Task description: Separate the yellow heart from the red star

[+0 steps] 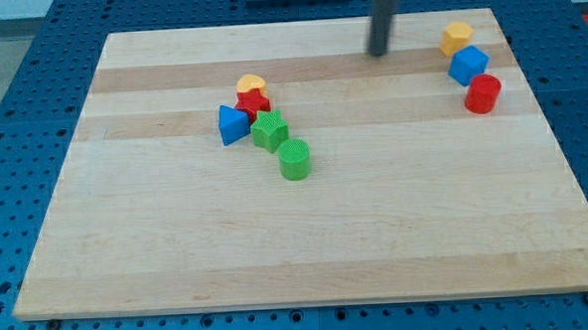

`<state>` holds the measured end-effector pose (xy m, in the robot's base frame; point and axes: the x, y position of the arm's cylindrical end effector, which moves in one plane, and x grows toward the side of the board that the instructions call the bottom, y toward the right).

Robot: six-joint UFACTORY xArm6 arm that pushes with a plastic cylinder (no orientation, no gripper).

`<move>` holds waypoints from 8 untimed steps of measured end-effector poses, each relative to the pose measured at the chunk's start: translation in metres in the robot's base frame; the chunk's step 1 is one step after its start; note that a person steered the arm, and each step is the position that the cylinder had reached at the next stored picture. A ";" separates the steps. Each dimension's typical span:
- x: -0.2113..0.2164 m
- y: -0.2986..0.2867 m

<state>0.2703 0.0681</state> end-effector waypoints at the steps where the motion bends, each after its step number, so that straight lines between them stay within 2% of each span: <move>1: 0.001 -0.008; 2: 0.005 -0.054; 3: 0.005 -0.074; 4: 0.005 -0.170; 5: 0.005 -0.174; 6: 0.015 -0.210; 7: 0.066 -0.209; 8: 0.081 -0.199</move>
<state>0.3509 -0.1308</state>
